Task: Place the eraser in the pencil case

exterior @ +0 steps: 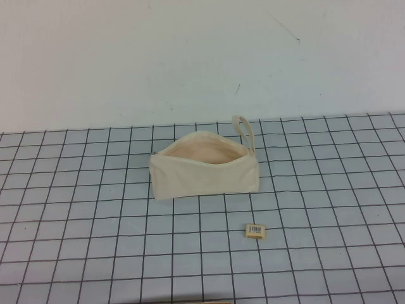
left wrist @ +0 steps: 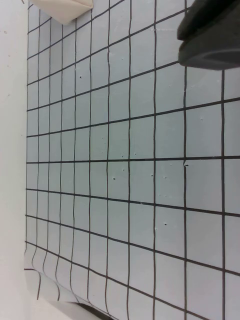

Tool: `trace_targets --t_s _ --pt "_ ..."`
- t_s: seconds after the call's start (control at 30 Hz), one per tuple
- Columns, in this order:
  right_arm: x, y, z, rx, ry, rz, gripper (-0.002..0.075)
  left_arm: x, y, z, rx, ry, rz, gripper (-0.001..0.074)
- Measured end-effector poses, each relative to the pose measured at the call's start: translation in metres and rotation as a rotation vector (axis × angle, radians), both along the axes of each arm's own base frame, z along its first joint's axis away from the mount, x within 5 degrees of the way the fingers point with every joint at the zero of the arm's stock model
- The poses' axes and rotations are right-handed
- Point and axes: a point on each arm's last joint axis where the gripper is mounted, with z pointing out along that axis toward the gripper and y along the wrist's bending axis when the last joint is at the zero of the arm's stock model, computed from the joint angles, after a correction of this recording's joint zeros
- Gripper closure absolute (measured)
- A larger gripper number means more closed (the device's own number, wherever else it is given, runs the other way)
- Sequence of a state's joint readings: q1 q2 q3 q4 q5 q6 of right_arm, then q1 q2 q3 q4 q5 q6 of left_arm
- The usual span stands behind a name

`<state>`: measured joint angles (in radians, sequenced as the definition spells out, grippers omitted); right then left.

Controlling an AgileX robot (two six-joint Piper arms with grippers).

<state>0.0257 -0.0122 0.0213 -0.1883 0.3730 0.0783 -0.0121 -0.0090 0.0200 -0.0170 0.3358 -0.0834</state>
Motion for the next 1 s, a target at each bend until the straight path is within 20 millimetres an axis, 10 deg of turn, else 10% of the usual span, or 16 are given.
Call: trace_targets --t_s 1.0 --pt "0.0 -0.0011 0.0002 -0.03 -0.001 -0.002 0.0727 0.0 0.0 0.0 0.0 0.0 0.0 0.0736"
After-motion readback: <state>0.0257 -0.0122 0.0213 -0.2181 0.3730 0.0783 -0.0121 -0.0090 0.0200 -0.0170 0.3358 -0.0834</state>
